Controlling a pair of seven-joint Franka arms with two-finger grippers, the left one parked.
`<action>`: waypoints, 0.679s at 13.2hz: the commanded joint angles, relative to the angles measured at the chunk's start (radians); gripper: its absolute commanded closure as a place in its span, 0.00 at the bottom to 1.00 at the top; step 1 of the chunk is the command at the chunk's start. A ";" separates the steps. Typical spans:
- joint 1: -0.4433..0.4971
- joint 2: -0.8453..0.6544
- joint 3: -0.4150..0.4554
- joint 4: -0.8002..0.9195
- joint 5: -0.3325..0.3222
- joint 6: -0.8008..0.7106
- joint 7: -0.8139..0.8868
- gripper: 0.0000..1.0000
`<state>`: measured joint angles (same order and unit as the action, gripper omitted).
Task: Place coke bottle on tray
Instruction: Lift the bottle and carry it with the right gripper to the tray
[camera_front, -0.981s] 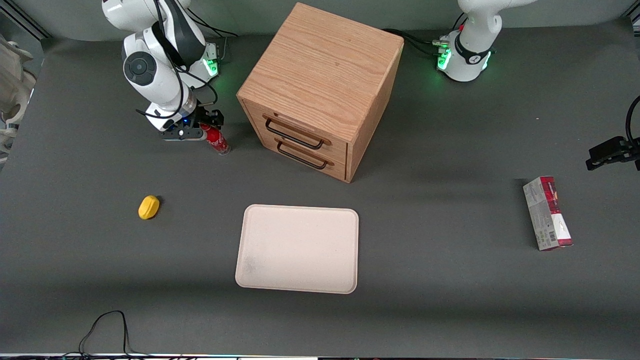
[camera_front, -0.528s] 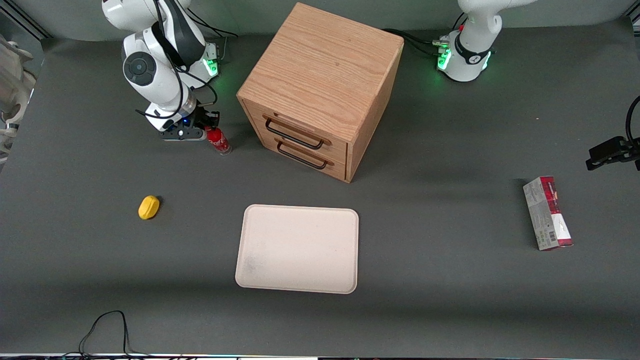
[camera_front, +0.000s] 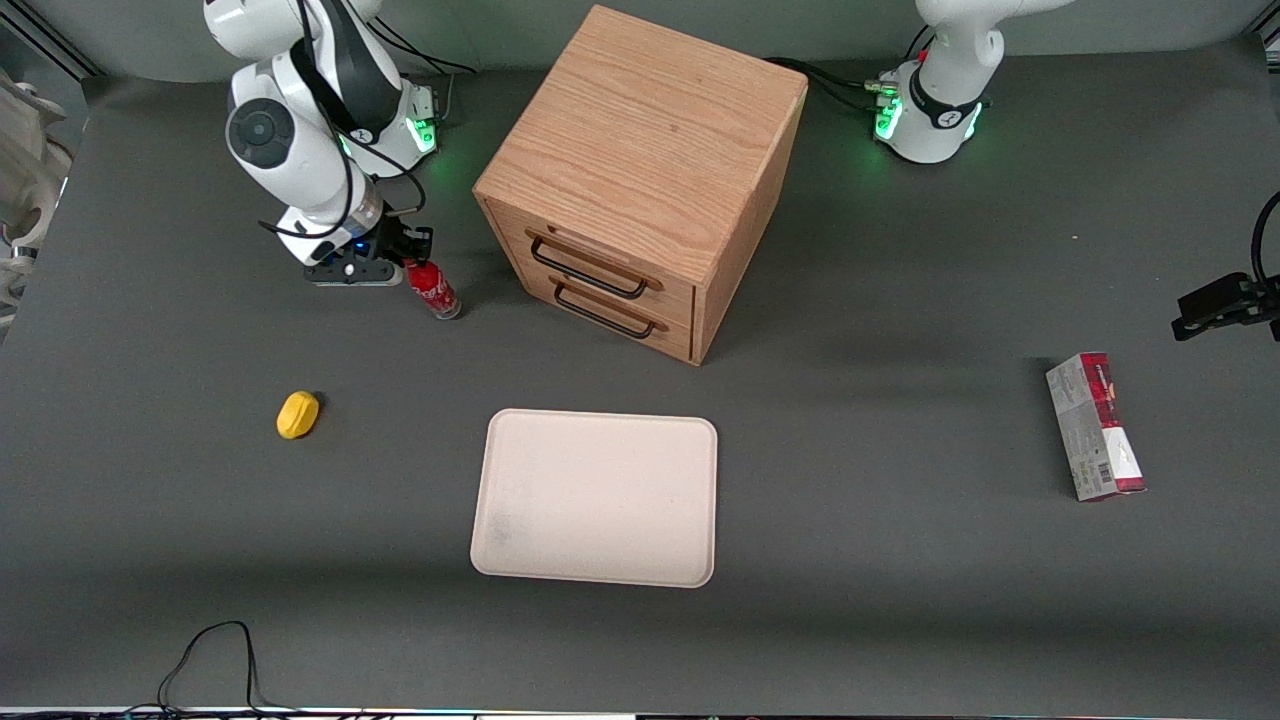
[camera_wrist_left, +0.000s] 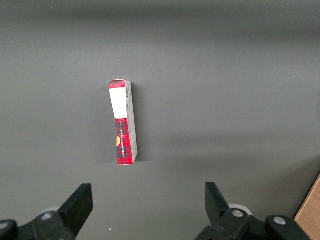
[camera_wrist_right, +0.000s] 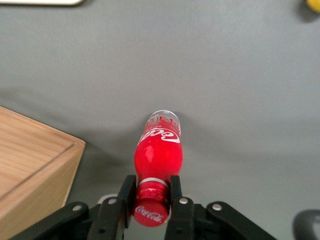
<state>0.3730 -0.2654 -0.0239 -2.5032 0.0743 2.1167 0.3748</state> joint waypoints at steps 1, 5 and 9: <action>-0.035 0.078 -0.004 0.255 -0.011 -0.200 0.024 1.00; -0.112 0.274 -0.005 0.770 -0.011 -0.565 0.013 1.00; -0.141 0.425 -0.005 1.064 -0.010 -0.675 0.021 1.00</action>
<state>0.2358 0.0466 -0.0334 -1.6047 0.0728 1.5046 0.3757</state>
